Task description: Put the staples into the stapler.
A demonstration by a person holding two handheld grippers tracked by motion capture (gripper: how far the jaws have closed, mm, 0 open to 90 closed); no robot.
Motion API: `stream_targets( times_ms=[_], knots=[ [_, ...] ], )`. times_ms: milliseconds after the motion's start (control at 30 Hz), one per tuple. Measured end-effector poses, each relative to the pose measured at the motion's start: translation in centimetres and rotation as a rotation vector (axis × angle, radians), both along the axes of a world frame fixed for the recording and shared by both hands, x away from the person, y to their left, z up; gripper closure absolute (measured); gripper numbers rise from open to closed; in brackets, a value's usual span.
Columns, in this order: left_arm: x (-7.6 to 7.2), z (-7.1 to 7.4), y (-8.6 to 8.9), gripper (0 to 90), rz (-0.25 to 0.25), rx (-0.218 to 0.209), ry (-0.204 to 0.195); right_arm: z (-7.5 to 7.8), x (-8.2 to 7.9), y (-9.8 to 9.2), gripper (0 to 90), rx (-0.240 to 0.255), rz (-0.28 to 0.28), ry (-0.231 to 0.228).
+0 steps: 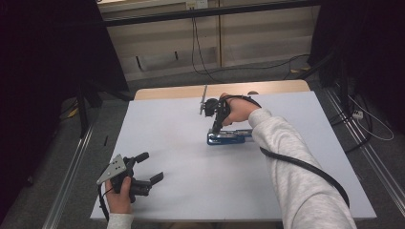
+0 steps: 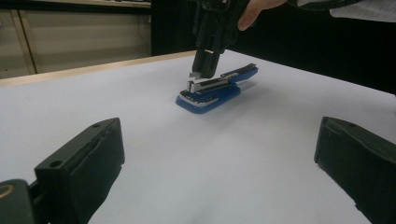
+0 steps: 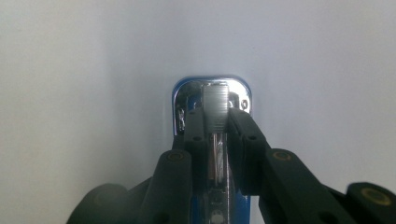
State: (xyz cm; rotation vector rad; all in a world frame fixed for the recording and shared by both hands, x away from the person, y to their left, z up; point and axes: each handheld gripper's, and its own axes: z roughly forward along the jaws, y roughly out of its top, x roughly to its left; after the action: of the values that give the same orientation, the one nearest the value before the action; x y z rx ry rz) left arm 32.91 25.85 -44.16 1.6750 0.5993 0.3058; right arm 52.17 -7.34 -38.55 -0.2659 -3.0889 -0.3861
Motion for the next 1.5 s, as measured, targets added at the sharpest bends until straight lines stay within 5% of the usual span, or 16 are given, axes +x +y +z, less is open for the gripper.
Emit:
stream_targets(
  times_ms=[767,1133,1500],
  knots=[
    [0.0,0.0,-0.1,1.6,-0.001,-0.001,0.003,-0.8,0.2,-0.1,78.1,-0.008,0.013,0.007],
    [0.1,-0.1,-0.1,1.6,-0.002,-0.002,0.010,-0.6,-0.2,-0.5,60.9,0.043,-0.021,-0.001],
    [0.3,-0.2,-0.3,1.6,-0.006,-0.002,0.023,-0.1,-0.9,-3.8,43.9,0.148,-0.123,-0.025]
  ],
)
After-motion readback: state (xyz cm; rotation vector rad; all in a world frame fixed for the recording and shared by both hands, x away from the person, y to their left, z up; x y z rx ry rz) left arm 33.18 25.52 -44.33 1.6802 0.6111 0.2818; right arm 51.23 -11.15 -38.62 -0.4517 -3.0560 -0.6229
